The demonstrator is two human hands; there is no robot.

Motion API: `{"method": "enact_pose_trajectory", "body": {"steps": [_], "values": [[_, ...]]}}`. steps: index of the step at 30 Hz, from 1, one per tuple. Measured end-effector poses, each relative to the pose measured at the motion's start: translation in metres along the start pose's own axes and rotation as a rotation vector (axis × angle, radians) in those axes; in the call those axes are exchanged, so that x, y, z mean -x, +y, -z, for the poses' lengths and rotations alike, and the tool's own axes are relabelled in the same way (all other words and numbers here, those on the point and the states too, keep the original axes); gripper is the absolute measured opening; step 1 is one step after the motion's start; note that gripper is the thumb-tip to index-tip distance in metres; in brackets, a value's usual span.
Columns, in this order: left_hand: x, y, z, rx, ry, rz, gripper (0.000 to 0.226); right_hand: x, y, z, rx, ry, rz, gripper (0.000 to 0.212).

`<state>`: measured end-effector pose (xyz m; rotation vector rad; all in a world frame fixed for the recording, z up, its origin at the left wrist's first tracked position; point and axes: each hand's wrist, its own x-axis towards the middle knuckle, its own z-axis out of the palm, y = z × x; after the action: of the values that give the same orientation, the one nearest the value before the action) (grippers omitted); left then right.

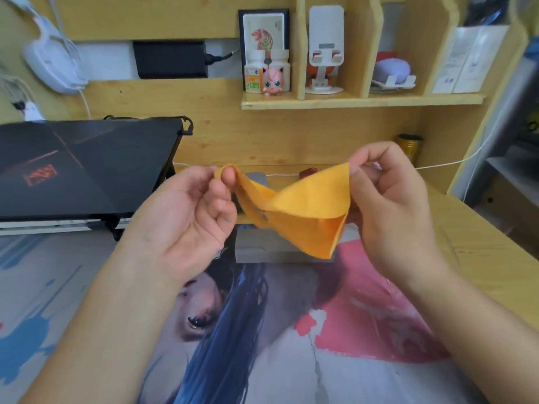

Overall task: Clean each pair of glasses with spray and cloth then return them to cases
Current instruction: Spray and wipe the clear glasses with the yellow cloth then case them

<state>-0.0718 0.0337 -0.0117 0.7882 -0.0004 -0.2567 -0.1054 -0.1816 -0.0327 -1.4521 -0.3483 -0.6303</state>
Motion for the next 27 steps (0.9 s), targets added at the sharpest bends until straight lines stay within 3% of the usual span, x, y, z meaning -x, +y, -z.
{"method": "enact_pose_trajectory", "body": {"steps": [3, 5, 6, 8, 11, 13, 15, 18, 20, 24, 27], "values": [[0.012, -0.006, -0.014, 0.078, 0.116, -0.08, 0.008, -0.003, 0.008, -0.003, -0.125, 0.097, -0.405, 0.017], [0.011, -0.019, -0.013, 0.056, 0.185, -0.048, 0.008, -0.002, 0.026, -0.001, 0.032, 0.056, -0.657, 0.021], [0.01, -0.029, -0.009, 0.025, 0.217, -0.012, 0.009, 0.001, 0.037, 0.005, 0.197, 0.019, -0.692, 0.028], [0.01, -0.044, 0.007, -0.066, 0.257, 0.045, 0.016, 0.011, 0.042, 0.02, 0.564, -0.009, -0.504, 0.036], [0.013, -0.056, 0.023, -0.289, 0.271, -0.054, 0.015, 0.02, 0.015, 0.051, 0.756, 0.11, -0.072, 0.031], [0.013, -0.062, 0.021, -0.559, 0.187, -0.183, 0.01, 0.016, 0.002, 0.074, 0.815, 0.136, -0.028, 0.025], [0.006, -0.075, 0.012, -1.056, 0.015, -0.423, 0.015, 0.003, 0.009, 0.103, 0.913, 0.171, -0.113, 0.03], [-0.017, -0.094, -0.002, -1.771, -0.451, -0.885, 0.023, -0.012, 0.029, 0.15, 1.071, 0.207, -0.255, 0.041], [-0.044, -0.104, -0.009, -1.98, -0.705, -1.039, 0.036, -0.011, 0.041, 0.177, 1.095, 0.12, -0.266, 0.046], [-0.093, -0.109, -0.038, -2.069, -0.775, -0.944, 0.052, 0.0, 0.054, 0.195, 0.962, -0.139, -0.272, 0.054], [-0.12, -0.111, -0.056, -2.19, -0.827, -0.701, 0.054, -0.003, 0.065, 0.2, 0.939, -0.197, -0.291, 0.039]]}}
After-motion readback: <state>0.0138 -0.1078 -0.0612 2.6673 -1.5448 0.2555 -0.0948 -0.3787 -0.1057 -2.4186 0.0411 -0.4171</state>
